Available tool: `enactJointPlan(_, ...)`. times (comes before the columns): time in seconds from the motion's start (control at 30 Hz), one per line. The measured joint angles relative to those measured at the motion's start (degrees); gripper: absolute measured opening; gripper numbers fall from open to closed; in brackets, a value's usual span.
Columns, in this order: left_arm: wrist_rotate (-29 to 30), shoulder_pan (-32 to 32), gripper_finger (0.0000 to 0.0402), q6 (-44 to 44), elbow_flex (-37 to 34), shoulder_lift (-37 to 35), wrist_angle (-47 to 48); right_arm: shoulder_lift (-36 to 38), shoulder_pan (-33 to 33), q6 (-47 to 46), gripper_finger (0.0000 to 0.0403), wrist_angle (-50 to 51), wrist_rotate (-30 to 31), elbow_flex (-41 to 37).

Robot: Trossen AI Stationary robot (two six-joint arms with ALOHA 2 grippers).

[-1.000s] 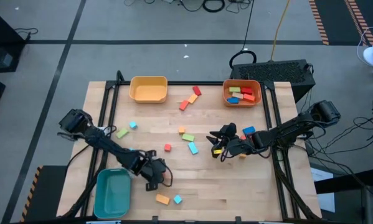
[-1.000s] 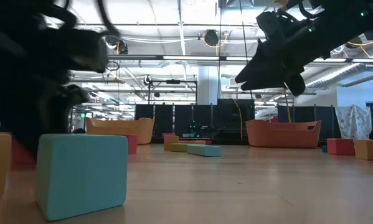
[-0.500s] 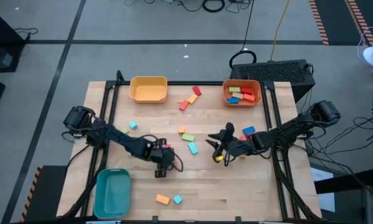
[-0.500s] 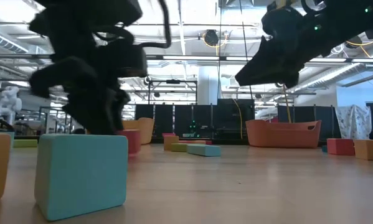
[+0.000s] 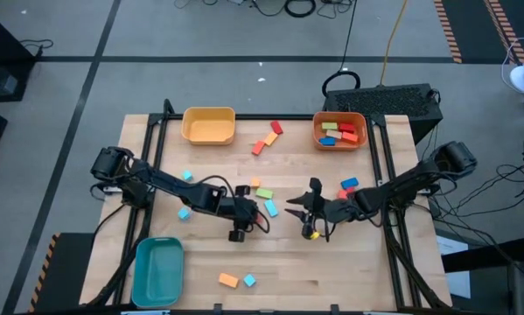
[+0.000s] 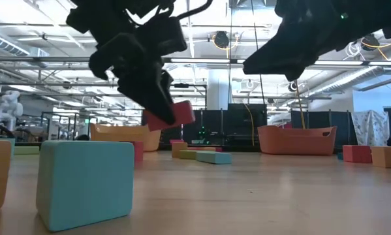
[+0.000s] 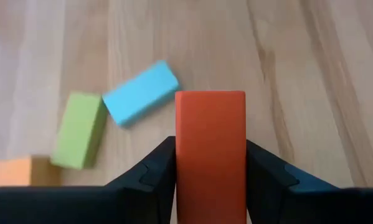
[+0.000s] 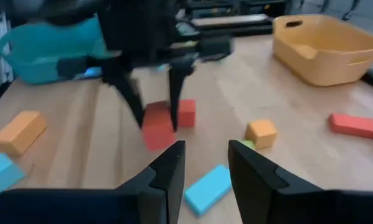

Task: Sort blocks by size
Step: Put the large orange block into the orange bin

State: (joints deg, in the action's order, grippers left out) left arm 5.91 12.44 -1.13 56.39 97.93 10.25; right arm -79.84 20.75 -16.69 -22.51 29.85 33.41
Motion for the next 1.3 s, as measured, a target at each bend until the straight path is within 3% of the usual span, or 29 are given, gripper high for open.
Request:
enactJointPlan(0.47,-3.5,-1.1,0.0143,3.2,0.2,0.0,-7.9,-3.8,-1.0,0.4,0.0217,-3.0,0.5,0.7)
enactJointPlan(0.83,-4.3,-3.1,0.0143,4.5,0.3,0.0,-11.6,-7.2,-4.3,6.5,0.0219,18.3,-0.3,15.3)
enactJointPlan(1.03,-4.3,-3.4,0.0143,4.5,0.3,0.0,-11.2,-8.6,-4.2,8.3,0.0222,17.6,-6.7,17.1)
enactJointPlan(1.3,-4.3,-3.4,0.0143,4.7,0.2,0.0,-10.8,-12.8,-4.2,7.3,0.0222,16.4,-7.4,17.0)
